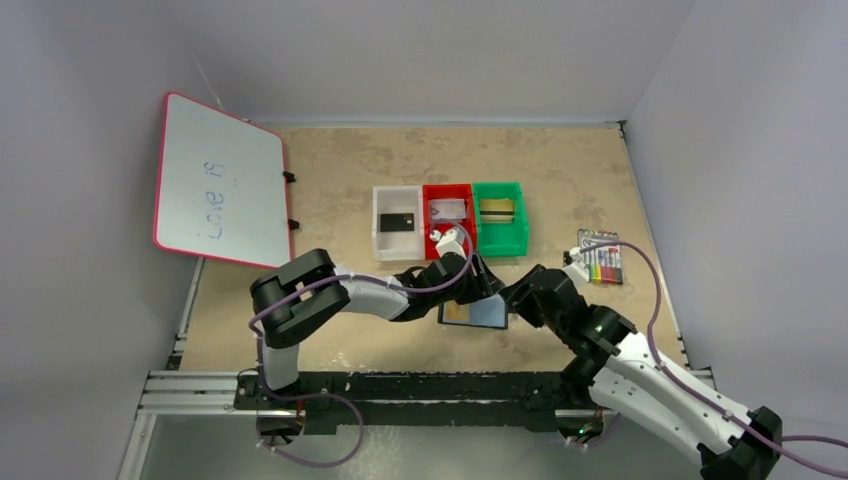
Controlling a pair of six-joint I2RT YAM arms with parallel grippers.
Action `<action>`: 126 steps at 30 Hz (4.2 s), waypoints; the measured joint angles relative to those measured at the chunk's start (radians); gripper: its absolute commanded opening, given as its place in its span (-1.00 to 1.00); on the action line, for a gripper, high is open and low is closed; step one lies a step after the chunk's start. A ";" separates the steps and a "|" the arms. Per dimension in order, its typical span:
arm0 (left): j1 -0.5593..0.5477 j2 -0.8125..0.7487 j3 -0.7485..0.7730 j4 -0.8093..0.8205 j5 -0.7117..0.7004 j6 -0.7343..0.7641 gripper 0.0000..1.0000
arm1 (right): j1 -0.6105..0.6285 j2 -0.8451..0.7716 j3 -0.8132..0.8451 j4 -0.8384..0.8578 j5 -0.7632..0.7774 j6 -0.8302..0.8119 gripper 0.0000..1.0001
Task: Take the credit cards out of the card holder
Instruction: Remove the credit card from the card holder.
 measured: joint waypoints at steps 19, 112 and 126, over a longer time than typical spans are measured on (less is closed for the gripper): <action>-0.006 -0.264 0.003 -0.219 -0.161 0.058 0.06 | 0.000 -0.056 -0.045 0.138 -0.043 -0.123 -0.26; -0.068 -0.199 -0.140 -0.426 -0.310 0.074 -1.00 | -0.201 0.631 -0.309 1.181 -0.658 -0.077 -0.65; -0.069 -0.205 -0.140 -0.441 -0.308 0.073 -1.00 | -0.201 0.580 -0.310 1.111 -0.647 -0.074 -0.92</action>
